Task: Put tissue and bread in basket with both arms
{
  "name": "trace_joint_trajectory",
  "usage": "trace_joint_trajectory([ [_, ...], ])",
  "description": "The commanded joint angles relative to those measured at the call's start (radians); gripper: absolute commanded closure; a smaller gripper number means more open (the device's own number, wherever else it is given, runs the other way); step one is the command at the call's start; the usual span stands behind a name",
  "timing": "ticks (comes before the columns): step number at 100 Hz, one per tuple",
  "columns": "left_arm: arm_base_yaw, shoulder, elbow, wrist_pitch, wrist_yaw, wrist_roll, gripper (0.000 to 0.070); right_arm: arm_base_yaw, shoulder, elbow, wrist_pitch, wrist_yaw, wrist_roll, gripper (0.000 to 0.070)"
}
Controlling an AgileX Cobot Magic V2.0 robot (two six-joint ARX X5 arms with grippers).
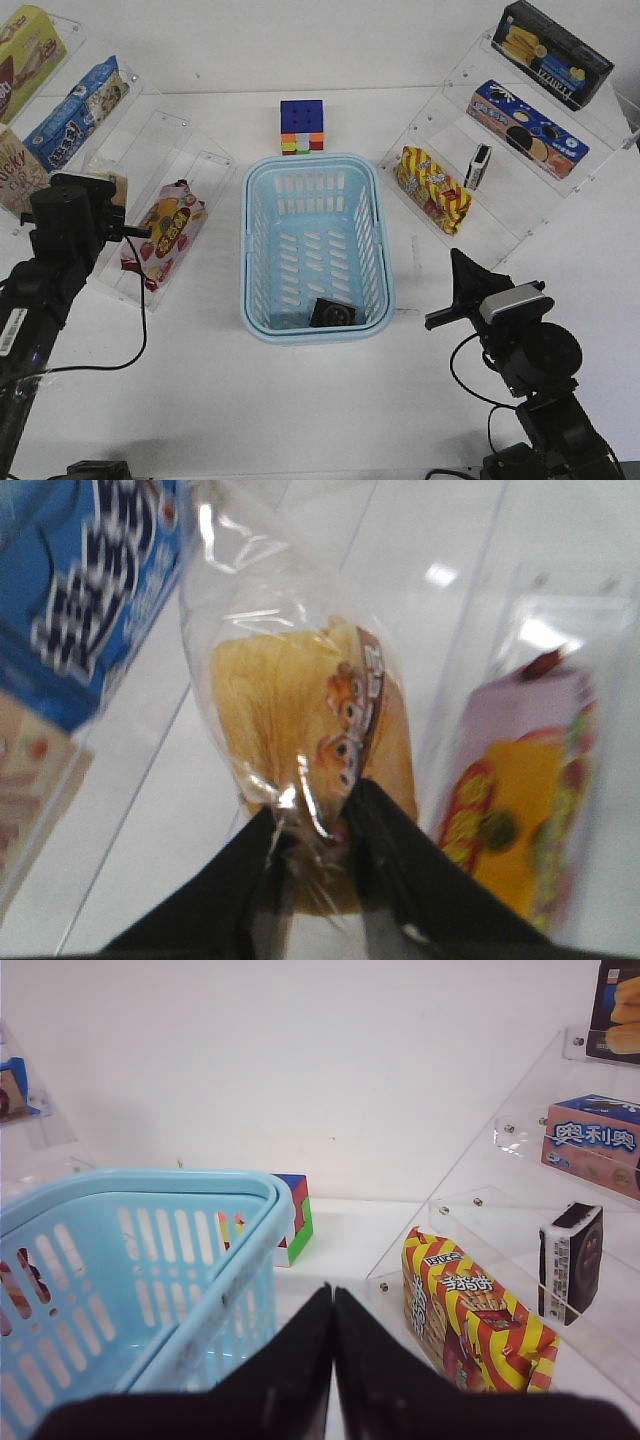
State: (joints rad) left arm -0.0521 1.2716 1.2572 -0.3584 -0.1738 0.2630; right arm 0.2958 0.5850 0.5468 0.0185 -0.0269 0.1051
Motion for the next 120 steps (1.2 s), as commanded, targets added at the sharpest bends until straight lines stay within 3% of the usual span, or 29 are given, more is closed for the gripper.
trace_joint_trajectory([
  [1, -0.038, -0.049, 0.058, 0.018, 0.110, -0.039, 0.0700, 0.006, 0.005, 0.006, 0.011, -0.002, 0.011, 0.0700],
  [15, -0.130, -0.106, 0.072, 0.062, 0.396, -0.127, 0.0700, 0.006, 0.005, 0.006, 0.011, -0.002, 0.019, 0.0700],
  [22, -0.187, -0.106, 0.072, 0.072, 0.490, -0.164, 0.0700, 0.006, 0.005, 0.006, 0.011, -0.002, 0.035, 0.0700],
  [45, -0.417, -0.006, 0.072, 0.069, 0.526, -0.177, 0.0687, 0.006, 0.005, 0.006, 0.010, -0.002, 0.037, 0.0700],
  [49, -0.442, 0.016, 0.072, 0.069, 0.525, -0.175, 0.0608, 0.006, 0.005, 0.006, 0.010, -0.002, 0.037, 0.0700],
  [59, -0.471, 0.058, 0.072, 0.068, 0.518, -0.175, 0.0272, 0.006, 0.005, 0.006, 0.010, -0.002, 0.037, 0.0700],
  [64, -0.472, 0.062, 0.072, 0.068, 0.511, -0.175, 0.0202, 0.006, 0.005, 0.006, 0.010, 0.000, 0.037, 0.0700],
  [75, -0.462, 0.035, 0.076, 0.068, 0.490, -0.174, 0.0213, 0.002, -0.005, 0.006, 0.005, 0.009, 0.029, 0.0700],
  [84, -0.424, -0.025, 0.077, 0.061, 0.409, -0.175, 0.0249, -0.003, -0.019, 0.006, -0.009, 0.040, 0.027, 0.0700],
  [90, -0.396, -0.076, 0.077, 0.037, 0.320, -0.180, 0.0391, -0.003, -0.031, 0.006, -0.035, 0.071, 0.028, 0.0700],
  [97, -0.370, -0.138, 0.077, -0.019, 0.211, -0.207, 0.0700, -0.003, -0.045, 0.006, -0.070, 0.097, 0.029, 0.0700],
  [111, -0.308, -0.240, 0.068, -0.198, 0.087, -0.240, 0.0700, -0.003, -0.068, 0.006, -0.098, 0.105, 0.026, 0.0700],
  [120, -0.265, -0.320, -0.026, -0.196, 0.058, -0.273, 0.0700, -0.003, -0.069, 0.006, -0.087, 0.105, 0.026, 0.0700],
])
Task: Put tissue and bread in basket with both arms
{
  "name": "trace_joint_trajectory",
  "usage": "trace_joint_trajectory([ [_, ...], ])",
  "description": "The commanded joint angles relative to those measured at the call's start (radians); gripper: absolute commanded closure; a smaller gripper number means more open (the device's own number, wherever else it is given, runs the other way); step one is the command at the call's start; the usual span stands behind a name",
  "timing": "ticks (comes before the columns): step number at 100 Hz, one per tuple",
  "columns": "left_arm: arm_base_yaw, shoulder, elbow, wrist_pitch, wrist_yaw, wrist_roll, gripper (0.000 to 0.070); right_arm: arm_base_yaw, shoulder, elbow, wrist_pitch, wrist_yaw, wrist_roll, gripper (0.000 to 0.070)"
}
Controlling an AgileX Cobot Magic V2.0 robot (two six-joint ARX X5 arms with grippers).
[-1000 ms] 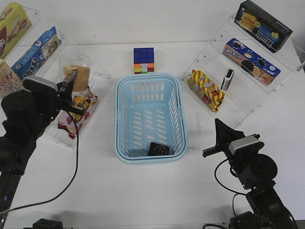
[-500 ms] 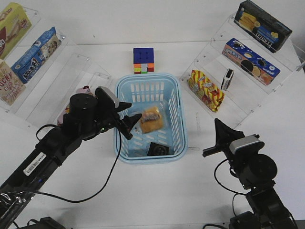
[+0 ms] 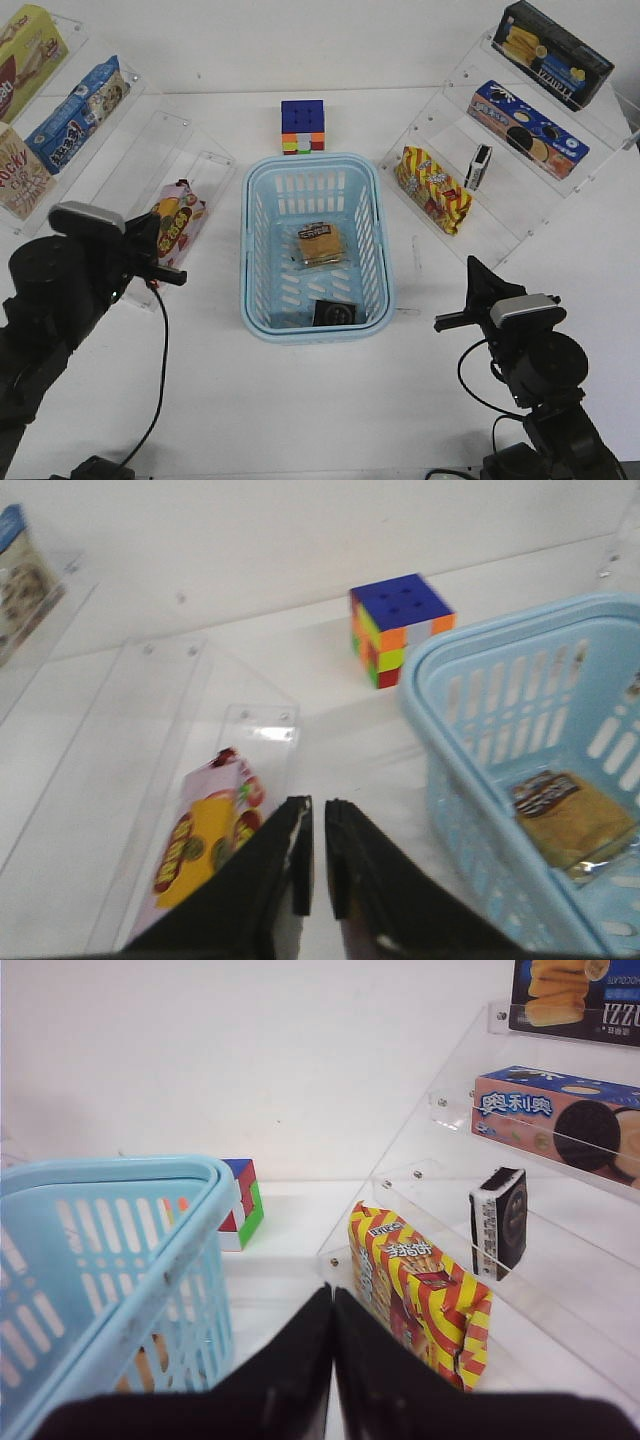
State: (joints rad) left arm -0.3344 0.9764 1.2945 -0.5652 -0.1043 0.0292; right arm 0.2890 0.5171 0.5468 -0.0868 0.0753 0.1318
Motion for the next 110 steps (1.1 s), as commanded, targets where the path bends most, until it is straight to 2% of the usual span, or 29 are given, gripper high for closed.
trace_joint_trajectory([
  [1, 0.021, -0.037, -0.082, 0.021, -0.011, -0.042, 0.0700, 0.004, -0.001, 0.006, 0.020, 0.003, -0.001, 0.0700],
  [10, 0.047, -0.163, -0.288, 0.172, -0.011, -0.074, 0.0700, 0.004, -0.001, 0.006, 0.021, 0.002, -0.001, 0.0700],
  [22, 0.060, -0.320, -0.578, 0.459, -0.011, -0.075, 0.0700, 0.004, 0.000, 0.006, 0.023, 0.003, -0.002, 0.0700],
  [34, 0.060, -0.394, -0.734, 0.656, -0.011, -0.075, 0.0699, 0.004, 0.001, 0.006, 0.027, 0.003, -0.001, 0.0700],
  [97, 0.060, -0.443, -0.743, 0.647, -0.009, -0.071, 0.0699, 0.004, 0.001, 0.006, 0.034, 0.004, -0.001, 0.0700],
  [110, 0.091, -0.514, -0.805, 0.645, -0.012, -0.069, 0.0699, 0.004, 0.001, 0.006, 0.034, 0.003, -0.001, 0.0700],
])
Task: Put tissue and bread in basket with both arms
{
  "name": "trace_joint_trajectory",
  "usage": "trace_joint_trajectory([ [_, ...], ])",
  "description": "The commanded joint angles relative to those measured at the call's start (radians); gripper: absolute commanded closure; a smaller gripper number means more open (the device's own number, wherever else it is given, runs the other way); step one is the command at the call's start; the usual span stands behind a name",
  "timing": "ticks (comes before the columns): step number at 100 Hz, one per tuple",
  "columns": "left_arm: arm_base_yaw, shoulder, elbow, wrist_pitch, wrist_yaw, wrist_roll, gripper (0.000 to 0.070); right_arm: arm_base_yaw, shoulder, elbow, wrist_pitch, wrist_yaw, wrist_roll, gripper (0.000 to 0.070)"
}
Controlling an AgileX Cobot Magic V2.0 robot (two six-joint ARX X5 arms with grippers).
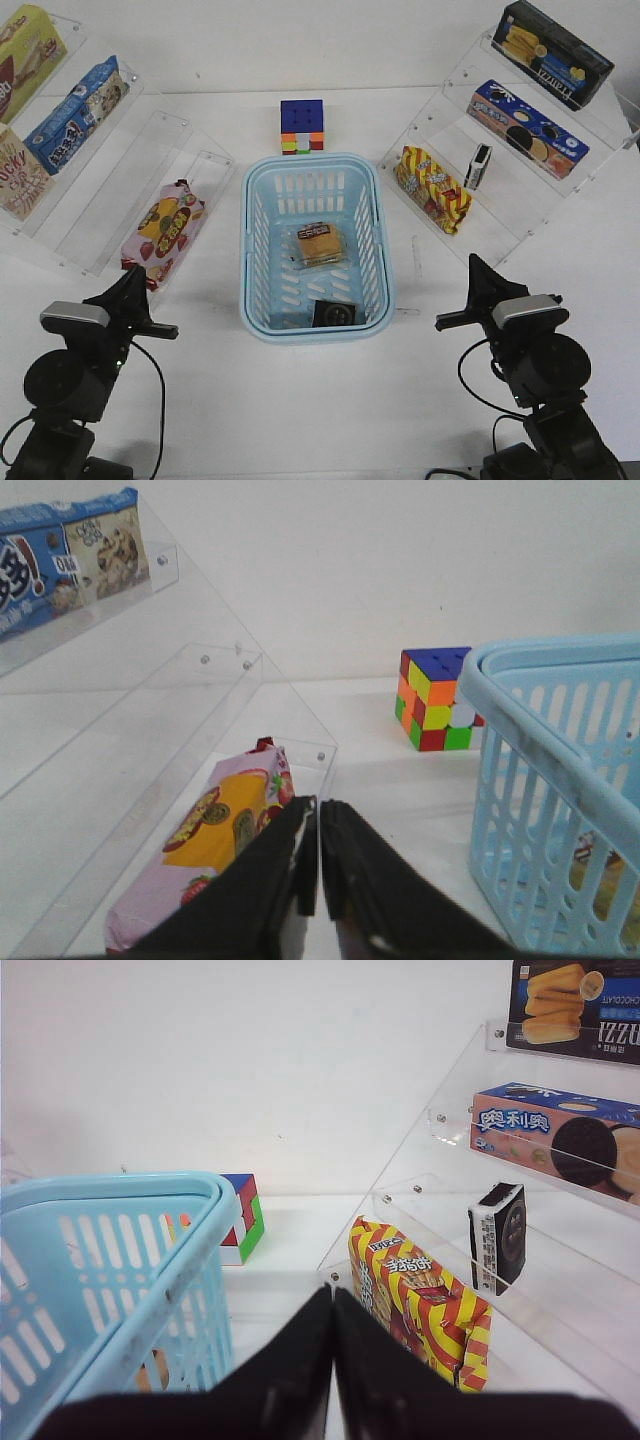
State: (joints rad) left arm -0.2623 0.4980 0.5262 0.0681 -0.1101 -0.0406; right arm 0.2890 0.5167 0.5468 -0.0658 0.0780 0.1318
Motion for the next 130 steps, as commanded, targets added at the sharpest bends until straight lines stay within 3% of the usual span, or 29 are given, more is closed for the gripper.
trace_joint_trajectory([
  [1, 0.024, -0.044, -0.046, 0.012, -0.005, 0.001, 0.0699, 0.004, 0.001, 0.006, 0.013, 0.001, -0.001, 0.0700],
  [12, 0.082, -0.159, -0.168, 0.012, 0.040, -0.002, 0.0699, 0.004, 0.001, 0.006, 0.013, 0.001, -0.001, 0.0700],
  [33, 0.195, -0.353, -0.344, 0.006, 0.048, -0.003, 0.0699, 0.004, 0.001, 0.006, 0.013, 0.001, -0.001, 0.0700],
  [63, 0.237, -0.497, -0.488, 0.008, 0.069, -0.005, 0.0699, 0.004, 0.001, 0.006, 0.013, 0.001, -0.001, 0.0700],
  [130, 0.236, -0.494, -0.512, -0.019, 0.087, -0.005, 0.0699, 0.004, 0.001, 0.006, 0.013, 0.001, -0.001, 0.0700],
])
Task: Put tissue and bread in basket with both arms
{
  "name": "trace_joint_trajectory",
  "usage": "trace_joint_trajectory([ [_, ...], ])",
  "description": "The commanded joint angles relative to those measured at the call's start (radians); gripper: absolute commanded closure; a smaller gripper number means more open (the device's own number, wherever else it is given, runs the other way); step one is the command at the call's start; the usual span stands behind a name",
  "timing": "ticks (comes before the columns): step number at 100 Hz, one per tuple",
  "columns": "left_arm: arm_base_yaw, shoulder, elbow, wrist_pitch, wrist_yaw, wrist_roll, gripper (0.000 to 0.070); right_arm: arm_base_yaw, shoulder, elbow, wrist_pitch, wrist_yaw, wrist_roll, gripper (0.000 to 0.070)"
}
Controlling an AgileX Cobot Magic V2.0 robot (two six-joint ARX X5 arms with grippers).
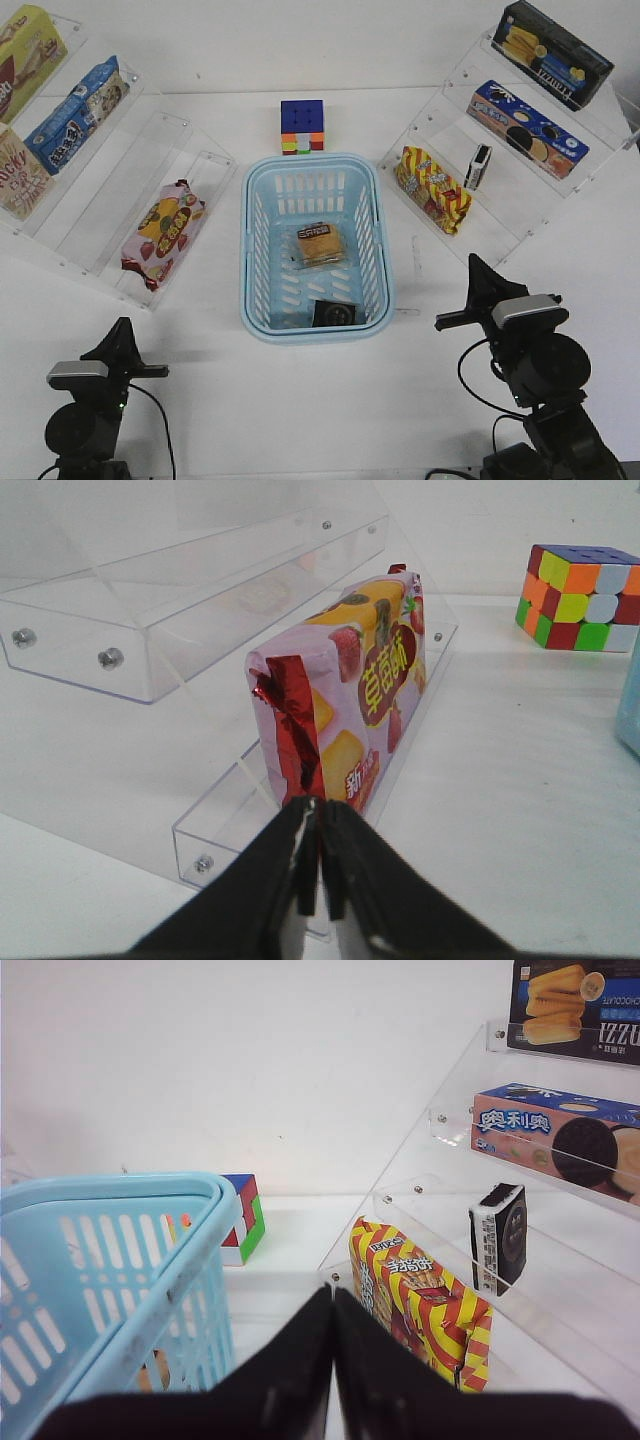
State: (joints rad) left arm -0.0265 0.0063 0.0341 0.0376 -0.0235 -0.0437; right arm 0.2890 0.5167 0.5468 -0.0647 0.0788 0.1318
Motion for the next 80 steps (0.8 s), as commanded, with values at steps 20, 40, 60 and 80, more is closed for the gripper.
trace_joint_trajectory([
  [20, 0.000, -0.002, -0.020, 0.011, 0.000, -0.002, 0.0699, 0.004, 0.001, 0.006, 0.012, 0.000, -0.002, 0.0700],
  [40, 0.000, -0.002, -0.020, 0.011, 0.000, -0.003, 0.0699, -0.006, 0.001, -0.011, 0.011, 0.033, -0.135, 0.0700],
  [60, 0.000, -0.002, -0.020, 0.011, 0.000, -0.002, 0.0699, -0.100, -0.121, -0.206, 0.101, -0.029, -0.254, 0.0700],
  [80, 0.000, -0.002, -0.020, 0.011, 0.000, -0.003, 0.0699, -0.186, -0.317, -0.411, 0.087, -0.034, -0.271, 0.0700],
])
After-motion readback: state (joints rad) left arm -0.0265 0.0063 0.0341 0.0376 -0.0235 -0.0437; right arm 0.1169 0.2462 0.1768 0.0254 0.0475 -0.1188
